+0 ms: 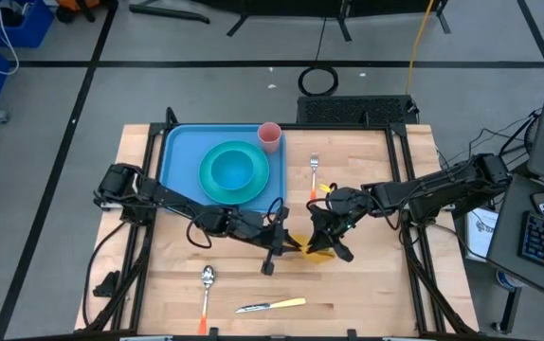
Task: Set up tray
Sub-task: Put the yellow napkin to the left of the green plate on the blue serving tray
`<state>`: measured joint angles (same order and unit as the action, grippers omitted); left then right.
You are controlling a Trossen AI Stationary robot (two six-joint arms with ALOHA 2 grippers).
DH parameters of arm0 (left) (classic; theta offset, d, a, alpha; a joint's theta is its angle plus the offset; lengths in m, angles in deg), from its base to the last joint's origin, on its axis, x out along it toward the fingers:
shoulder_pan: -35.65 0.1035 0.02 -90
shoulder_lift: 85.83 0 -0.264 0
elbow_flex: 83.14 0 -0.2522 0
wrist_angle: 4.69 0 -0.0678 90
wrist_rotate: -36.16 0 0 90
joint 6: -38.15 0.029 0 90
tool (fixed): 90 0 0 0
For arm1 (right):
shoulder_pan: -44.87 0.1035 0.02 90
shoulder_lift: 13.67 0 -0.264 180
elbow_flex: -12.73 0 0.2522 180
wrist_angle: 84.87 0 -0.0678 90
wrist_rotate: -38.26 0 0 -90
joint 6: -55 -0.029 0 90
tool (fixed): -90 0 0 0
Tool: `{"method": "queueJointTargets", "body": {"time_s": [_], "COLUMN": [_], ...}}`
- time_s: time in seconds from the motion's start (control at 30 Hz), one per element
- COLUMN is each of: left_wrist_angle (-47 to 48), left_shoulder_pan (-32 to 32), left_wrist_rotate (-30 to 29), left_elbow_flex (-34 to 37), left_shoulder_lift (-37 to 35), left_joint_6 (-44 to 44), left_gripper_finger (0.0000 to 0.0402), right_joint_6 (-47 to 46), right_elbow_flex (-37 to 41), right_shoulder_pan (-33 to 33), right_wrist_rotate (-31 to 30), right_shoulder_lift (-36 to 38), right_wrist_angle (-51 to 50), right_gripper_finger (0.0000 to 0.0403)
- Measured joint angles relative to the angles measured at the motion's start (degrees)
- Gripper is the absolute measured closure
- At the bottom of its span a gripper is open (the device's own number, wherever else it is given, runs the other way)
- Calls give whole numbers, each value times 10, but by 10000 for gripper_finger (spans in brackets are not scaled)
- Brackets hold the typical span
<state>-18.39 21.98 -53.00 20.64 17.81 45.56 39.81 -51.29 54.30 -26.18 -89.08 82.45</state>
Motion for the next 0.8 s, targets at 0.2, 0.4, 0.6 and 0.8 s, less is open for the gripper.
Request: {"method": "queueJointTargets", "body": {"time_s": [0.2,0.4,0.6,0.8], "left_wrist_angle": [3,7,8,23], "left_shoulder_pan": [0,0,-1,-5], "left_wrist_rotate": [1,-9,-17,-44], "left_elbow_flex": [0,0,0,0], "left_shoulder_lift": [0,0,0,-2], "left_joint_6": [15,15,19,26], "left_gripper_finger": [395,397,398,399], "right_joint_6": [14,25,26,26], "right_elbow_flex": [0,0,0,0], "right_shoulder_pan": [0,1,1,1], "right_wrist_rotate": [-11,-14,-13,-18], "right_shoulder_lift": [0,0,0,3], "right_wrist_angle": [0,0,-3,-19], "right_gripper_finger": [387,341,295,264]}}
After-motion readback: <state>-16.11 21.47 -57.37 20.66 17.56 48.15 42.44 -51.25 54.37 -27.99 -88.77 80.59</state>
